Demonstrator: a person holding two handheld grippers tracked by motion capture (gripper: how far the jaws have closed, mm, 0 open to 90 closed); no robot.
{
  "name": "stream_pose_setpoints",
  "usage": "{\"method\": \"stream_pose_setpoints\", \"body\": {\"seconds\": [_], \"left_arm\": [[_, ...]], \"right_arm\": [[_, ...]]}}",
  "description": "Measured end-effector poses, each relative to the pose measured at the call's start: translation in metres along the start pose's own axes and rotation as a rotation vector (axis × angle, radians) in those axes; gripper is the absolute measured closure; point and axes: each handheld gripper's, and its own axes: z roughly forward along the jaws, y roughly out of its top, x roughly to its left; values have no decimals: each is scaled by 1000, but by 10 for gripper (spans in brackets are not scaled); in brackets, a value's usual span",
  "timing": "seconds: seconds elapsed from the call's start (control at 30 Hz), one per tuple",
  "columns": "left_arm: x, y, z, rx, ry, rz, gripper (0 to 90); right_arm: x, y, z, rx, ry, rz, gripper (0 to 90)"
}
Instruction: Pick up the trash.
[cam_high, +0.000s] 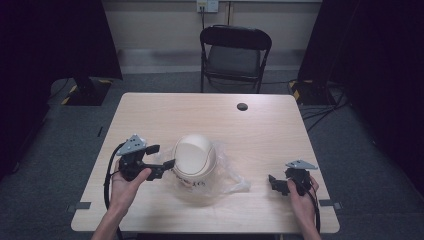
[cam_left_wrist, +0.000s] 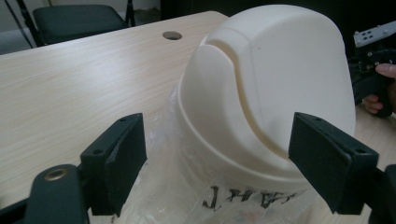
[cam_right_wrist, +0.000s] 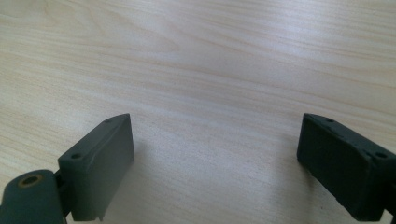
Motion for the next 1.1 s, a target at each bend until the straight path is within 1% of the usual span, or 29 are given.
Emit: {"method": "stream_pose_setpoints", "body": {"seconds": [0.07, 0.1, 0.13, 0.23, 0.27, 0.33, 0.37, 0.4, 0.43, 0.47, 0.53, 0.63, 0.77, 0.8, 0.9, 0.93, 0.97, 1.03, 1.1], "left_arm": [[0, 1, 6, 13, -2, 9, 177], [0, 2, 9, 16, -5, 2, 170], [1, 2, 10, 24, -6, 4, 170], [3, 2, 15, 27, -3, -2, 169], [4, 2, 16, 34, 0, -4, 169], [5, 4, 22, 62, 32, 6, 149], [6, 4, 23, 65, 34, 14, 157], [6, 5, 28, 59, 21, -3, 157], [6, 5, 28, 59, 21, -3, 159], [8, 5, 32, 78, 26, 5, 159], [9, 5, 35, 85, 31, 6, 162], [12, 6, 38, 85, 16, -9, 161], [14, 7, 45, 97, 8, -7, 159], [15, 8, 48, 108, 4, -14, 160], [15, 9, 50, 118, 5, -8, 167], [15, 9, 52, 123, 2, 1, 173], [15, 9, 52, 123, 2, 1, 179], [16, 9, 52, 117, -11, -6, 180], [17, 10, 48, 100, -26, -21, 180]], "right_arm": [[0, 0, 0, 0, 0, 0, 102], [0, 0, 0, 0, 0, 0, 102], [0, 0, 0, 0, 0, 0, 102], [0, 0, 0, 0, 0, 0, 102], [0, 0, 0, 0, 0, 0, 102], [0, 0, 0, 0, 0, 0, 102], [0, 0, 0, 0, 0, 0, 102], [0, 0, 0, 0, 0, 0, 102], [0, 0, 0, 0, 0, 0, 102], [0, 0, 0, 0, 0, 0, 102], [0, 0, 0, 0, 0, 0, 102], [0, 0, 0, 0, 0, 0, 102], [0, 0, 0, 0, 0, 0, 102], [0, 0, 0, 0, 0, 0, 102], [0, 0, 0, 0, 0, 0, 102], [0, 0, 0, 0, 0, 0, 102], [0, 0, 0, 0, 0, 0, 102], [0, 0, 0, 0, 0, 0, 102], [0, 0, 0, 0, 0, 0, 102]]}}
